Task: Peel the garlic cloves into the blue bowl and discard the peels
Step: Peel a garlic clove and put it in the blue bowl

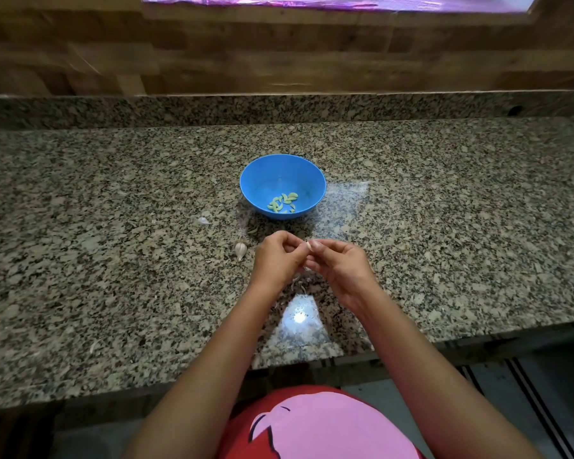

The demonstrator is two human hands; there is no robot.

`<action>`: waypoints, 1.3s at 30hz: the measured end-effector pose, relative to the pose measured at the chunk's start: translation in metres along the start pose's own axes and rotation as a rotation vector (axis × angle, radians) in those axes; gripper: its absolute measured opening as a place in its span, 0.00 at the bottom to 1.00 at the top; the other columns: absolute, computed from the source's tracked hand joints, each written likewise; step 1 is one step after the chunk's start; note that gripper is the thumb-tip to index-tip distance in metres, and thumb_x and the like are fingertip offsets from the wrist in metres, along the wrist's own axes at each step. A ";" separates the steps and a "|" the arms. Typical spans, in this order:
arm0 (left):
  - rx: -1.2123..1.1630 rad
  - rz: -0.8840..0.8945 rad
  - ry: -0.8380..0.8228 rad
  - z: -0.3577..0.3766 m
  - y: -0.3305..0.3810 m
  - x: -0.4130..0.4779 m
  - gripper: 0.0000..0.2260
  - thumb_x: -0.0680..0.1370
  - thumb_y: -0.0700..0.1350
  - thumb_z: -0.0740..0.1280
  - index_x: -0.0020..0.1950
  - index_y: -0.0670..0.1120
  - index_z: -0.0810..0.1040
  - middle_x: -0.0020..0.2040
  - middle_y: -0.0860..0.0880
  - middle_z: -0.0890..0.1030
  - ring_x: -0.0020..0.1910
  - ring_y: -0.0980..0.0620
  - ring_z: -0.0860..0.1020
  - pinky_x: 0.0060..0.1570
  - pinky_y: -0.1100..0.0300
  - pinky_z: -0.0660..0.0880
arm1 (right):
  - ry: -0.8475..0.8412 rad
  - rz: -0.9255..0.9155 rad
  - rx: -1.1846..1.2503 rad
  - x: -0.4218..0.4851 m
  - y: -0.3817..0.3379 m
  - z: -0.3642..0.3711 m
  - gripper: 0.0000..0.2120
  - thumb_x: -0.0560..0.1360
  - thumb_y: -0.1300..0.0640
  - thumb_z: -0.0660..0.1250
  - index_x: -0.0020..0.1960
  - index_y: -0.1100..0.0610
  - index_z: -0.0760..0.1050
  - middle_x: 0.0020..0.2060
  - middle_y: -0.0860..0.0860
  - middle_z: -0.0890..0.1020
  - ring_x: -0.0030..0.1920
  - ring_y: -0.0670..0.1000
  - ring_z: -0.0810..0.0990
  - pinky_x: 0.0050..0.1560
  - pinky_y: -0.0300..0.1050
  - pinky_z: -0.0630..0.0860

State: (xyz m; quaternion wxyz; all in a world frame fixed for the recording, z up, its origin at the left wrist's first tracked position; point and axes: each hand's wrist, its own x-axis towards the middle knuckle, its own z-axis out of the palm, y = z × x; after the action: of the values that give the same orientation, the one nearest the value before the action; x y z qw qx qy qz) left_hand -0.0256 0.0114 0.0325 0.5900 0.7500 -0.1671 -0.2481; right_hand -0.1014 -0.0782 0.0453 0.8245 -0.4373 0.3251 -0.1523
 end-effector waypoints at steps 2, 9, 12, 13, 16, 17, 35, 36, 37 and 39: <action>0.006 0.011 -0.001 -0.002 -0.002 0.002 0.03 0.75 0.41 0.70 0.44 0.42 0.77 0.41 0.43 0.81 0.36 0.51 0.81 0.34 0.59 0.79 | -0.040 0.038 0.004 0.000 -0.002 -0.004 0.03 0.73 0.71 0.65 0.46 0.69 0.77 0.34 0.57 0.82 0.32 0.50 0.81 0.37 0.37 0.80; -0.161 -0.074 -0.162 -0.007 -0.002 0.007 0.03 0.77 0.39 0.66 0.44 0.42 0.78 0.40 0.45 0.80 0.38 0.50 0.78 0.39 0.62 0.78 | -0.062 0.014 -0.107 0.005 -0.006 -0.011 0.04 0.74 0.72 0.63 0.45 0.69 0.76 0.32 0.57 0.82 0.28 0.49 0.80 0.33 0.37 0.80; -0.126 -0.074 -0.093 -0.003 -0.004 0.009 0.04 0.76 0.39 0.68 0.41 0.41 0.79 0.35 0.46 0.79 0.33 0.53 0.75 0.33 0.64 0.75 | -0.038 -0.089 -0.461 0.005 -0.010 -0.009 0.02 0.75 0.68 0.65 0.46 0.65 0.76 0.34 0.56 0.81 0.30 0.47 0.80 0.35 0.38 0.80; -0.144 -0.091 -0.057 0.000 -0.004 0.009 0.04 0.75 0.38 0.69 0.40 0.41 0.79 0.34 0.46 0.79 0.31 0.54 0.74 0.32 0.63 0.74 | 0.000 -0.157 -0.631 0.005 -0.009 -0.007 0.02 0.76 0.66 0.65 0.46 0.63 0.76 0.36 0.56 0.81 0.31 0.47 0.79 0.37 0.40 0.80; -0.374 -0.215 0.026 0.009 0.000 0.008 0.04 0.75 0.36 0.69 0.40 0.39 0.79 0.32 0.46 0.78 0.27 0.56 0.73 0.29 0.66 0.73 | 0.131 -0.415 -0.952 0.003 -0.001 0.001 0.03 0.77 0.63 0.65 0.48 0.61 0.77 0.40 0.54 0.82 0.38 0.49 0.80 0.39 0.41 0.79; -0.472 -0.245 0.037 0.010 0.001 0.007 0.03 0.74 0.35 0.69 0.40 0.38 0.79 0.32 0.46 0.78 0.27 0.56 0.73 0.28 0.67 0.73 | 0.152 -0.470 -0.966 0.003 0.002 0.002 0.04 0.77 0.63 0.65 0.48 0.61 0.78 0.41 0.54 0.82 0.39 0.49 0.80 0.40 0.41 0.78; -0.248 -0.114 -0.381 -0.002 0.001 0.006 0.05 0.79 0.41 0.63 0.46 0.42 0.77 0.39 0.49 0.80 0.37 0.56 0.78 0.41 0.62 0.75 | -0.085 0.054 -0.289 0.007 -0.027 -0.013 0.13 0.74 0.72 0.62 0.58 0.67 0.75 0.38 0.56 0.80 0.33 0.51 0.79 0.35 0.39 0.80; -0.235 -0.109 -0.394 -0.003 0.000 0.004 0.04 0.79 0.40 0.63 0.46 0.42 0.76 0.39 0.50 0.79 0.37 0.57 0.77 0.41 0.63 0.76 | -0.067 0.090 -0.214 0.008 -0.027 -0.014 0.13 0.75 0.73 0.60 0.58 0.67 0.74 0.39 0.57 0.80 0.34 0.52 0.79 0.34 0.39 0.80; -0.206 -0.106 -0.386 -0.005 -0.002 0.003 0.04 0.79 0.40 0.63 0.46 0.43 0.76 0.39 0.50 0.78 0.37 0.57 0.77 0.41 0.64 0.76 | -0.054 0.122 -0.147 0.008 -0.027 -0.015 0.13 0.76 0.73 0.59 0.58 0.68 0.74 0.39 0.58 0.80 0.35 0.52 0.79 0.34 0.40 0.80; -0.102 -0.116 -0.314 -0.008 -0.007 0.005 0.05 0.79 0.36 0.63 0.45 0.43 0.76 0.41 0.49 0.78 0.37 0.55 0.76 0.41 0.64 0.76 | -0.050 0.161 -0.092 0.009 -0.027 -0.019 0.12 0.76 0.73 0.58 0.58 0.69 0.73 0.40 0.60 0.80 0.35 0.53 0.80 0.34 0.41 0.81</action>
State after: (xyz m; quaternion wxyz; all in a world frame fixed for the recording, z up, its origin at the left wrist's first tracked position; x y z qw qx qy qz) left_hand -0.0170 0.0167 0.0261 0.5786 0.6796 -0.2010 -0.4037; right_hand -0.1065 -0.1101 0.0561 0.8210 -0.4510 0.3451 -0.0592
